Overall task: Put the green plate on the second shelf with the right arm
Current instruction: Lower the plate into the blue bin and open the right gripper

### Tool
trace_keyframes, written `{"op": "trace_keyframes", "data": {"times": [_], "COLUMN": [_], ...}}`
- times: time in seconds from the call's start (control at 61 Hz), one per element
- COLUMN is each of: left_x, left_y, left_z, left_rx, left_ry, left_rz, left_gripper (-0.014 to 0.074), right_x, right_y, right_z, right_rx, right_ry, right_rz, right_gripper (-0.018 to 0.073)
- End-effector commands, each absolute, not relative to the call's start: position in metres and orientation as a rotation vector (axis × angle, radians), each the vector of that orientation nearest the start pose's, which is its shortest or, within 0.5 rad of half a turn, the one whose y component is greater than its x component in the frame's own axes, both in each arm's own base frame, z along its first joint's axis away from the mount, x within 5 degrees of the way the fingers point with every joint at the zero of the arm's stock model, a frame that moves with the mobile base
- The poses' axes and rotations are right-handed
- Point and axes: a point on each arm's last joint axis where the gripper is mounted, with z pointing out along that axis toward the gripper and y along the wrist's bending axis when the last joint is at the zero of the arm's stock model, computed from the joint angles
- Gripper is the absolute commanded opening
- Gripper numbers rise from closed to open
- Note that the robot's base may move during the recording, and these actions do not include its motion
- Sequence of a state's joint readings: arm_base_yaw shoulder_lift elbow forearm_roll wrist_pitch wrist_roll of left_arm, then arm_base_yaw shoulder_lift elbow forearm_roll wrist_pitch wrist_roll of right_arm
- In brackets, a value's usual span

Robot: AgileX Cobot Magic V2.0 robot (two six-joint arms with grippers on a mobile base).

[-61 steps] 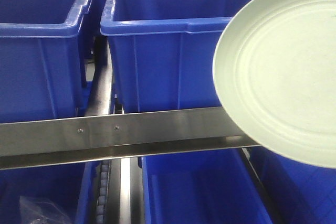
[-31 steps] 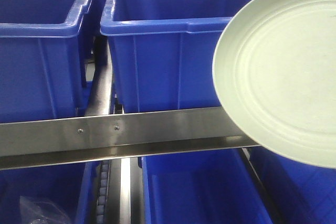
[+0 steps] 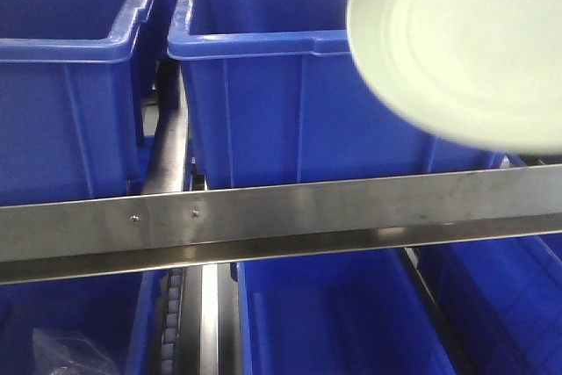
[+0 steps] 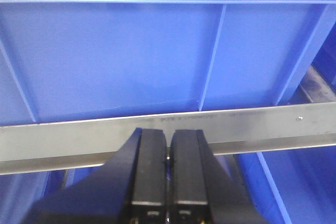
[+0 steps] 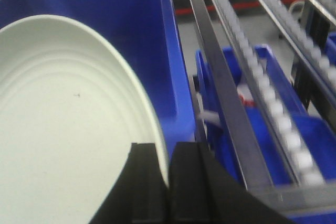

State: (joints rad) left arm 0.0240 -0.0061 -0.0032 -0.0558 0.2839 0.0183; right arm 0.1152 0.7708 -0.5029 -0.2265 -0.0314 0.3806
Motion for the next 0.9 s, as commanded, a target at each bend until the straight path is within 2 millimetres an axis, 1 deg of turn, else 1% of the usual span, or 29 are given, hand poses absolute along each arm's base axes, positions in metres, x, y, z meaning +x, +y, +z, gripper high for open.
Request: {"op": "trace_keyframes", "data": {"times": [0.0,0.049,0.066,0.115,0.197,0.213,0.229,0.246,0.262,0.295,0.36,0.377,0.393,0.41,0.442,0.459,0.475,0.557,0.59,0.655,0.754,0.803,0.885], "left_x": [0.055,0.055,0.055,0.055,0.055,0.055,0.055,0.055,0.055,0.055,0.055,0.055,0.055,0.055,0.055,0.055,0.055,0.055,0.055,0.055,0.055,0.055,0.055], "left_y": [0.000,0.000,0.000,0.000,0.000,0.000,0.000,0.000,0.000,0.000,0.000,0.000,0.000,0.000,0.000,0.000,0.000,0.000,0.000,0.000,0.000,0.000,0.000], "left_z": [0.183,0.183,0.183,0.183,0.183,0.183,0.183,0.183,0.183,0.183,0.183,0.183,0.183,0.183,0.183,0.183,0.183,0.183,0.183,0.183,0.183,0.183,0.183], "left_rx": [-0.038,-0.038,-0.038,-0.038,-0.038,-0.038,-0.038,-0.038,-0.038,-0.038,-0.038,-0.038,-0.038,-0.038,-0.038,-0.038,-0.038,-0.038,-0.038,-0.038,-0.038,-0.038,-0.038], "left_ry": [1.699,1.699,1.699,1.699,1.699,1.699,1.699,1.699,1.699,1.699,1.699,1.699,1.699,1.699,1.699,1.699,1.699,1.699,1.699,1.699,1.699,1.699,1.699], "left_rz": [-0.027,-0.027,-0.027,-0.027,-0.027,-0.027,-0.027,-0.027,-0.027,-0.027,-0.027,-0.027,-0.027,-0.027,-0.027,-0.027,-0.027,-0.027,-0.027,-0.027,-0.027,-0.027,-0.027], "left_gripper": [0.0125,0.0125,0.0125,0.0125,0.0125,0.0125,0.0125,0.0125,0.0125,0.0125,0.0125,0.0125,0.0125,0.0125,0.0125,0.0125,0.0125,0.0125,0.0125,0.0125,0.0125,0.0125,0.0125], "right_x": [0.184,0.201,0.205,0.225,0.253,0.258,0.266,0.271,0.281,0.294,0.317,0.321,0.328,0.332,0.345,0.349,0.354,0.369,0.373,0.379,0.383,0.383,0.380], "right_y": [0.024,0.026,0.027,0.031,0.042,0.044,0.048,0.050,0.054,0.059,0.067,0.069,0.072,0.074,0.080,0.082,0.084,0.090,0.093,0.096,0.100,0.100,0.099], "right_z": [0.358,0.367,0.373,0.380,0.391,0.396,0.395,0.400,0.399,0.401,0.404,0.407,0.405,0.408,0.406,0.409,0.407,0.405,0.405,0.404,0.401,0.400,0.402], "right_rx": [0.013,0.013,0.012,0.004,-0.018,-0.022,-0.028,-0.032,-0.039,-0.045,-0.055,-0.057,-0.060,-0.062,-0.069,-0.071,-0.072,-0.076,-0.080,-0.083,-0.089,-0.088,-0.085], "right_ry": [1.542,1.546,1.536,1.545,1.545,1.534,1.544,1.536,1.546,1.546,1.546,1.537,1.545,1.536,1.544,1.537,1.544,1.559,1.558,1.560,1.570,1.579,1.592], "right_rz": [0.246,0.245,0.247,0.255,0.277,0.282,0.288,0.292,0.298,0.305,0.315,0.318,0.320,0.324,0.329,0.332,0.332,0.334,0.338,0.340,0.345,0.342,0.337], "right_gripper": [0.0057,0.0057,0.0057,0.0057,0.0057,0.0057,0.0057,0.0057,0.0057,0.0057,0.0057,0.0057,0.0057,0.0057,0.0059,0.0060,0.0060,0.0064,0.0085,0.0174,0.0357,0.0403,0.0397]}}
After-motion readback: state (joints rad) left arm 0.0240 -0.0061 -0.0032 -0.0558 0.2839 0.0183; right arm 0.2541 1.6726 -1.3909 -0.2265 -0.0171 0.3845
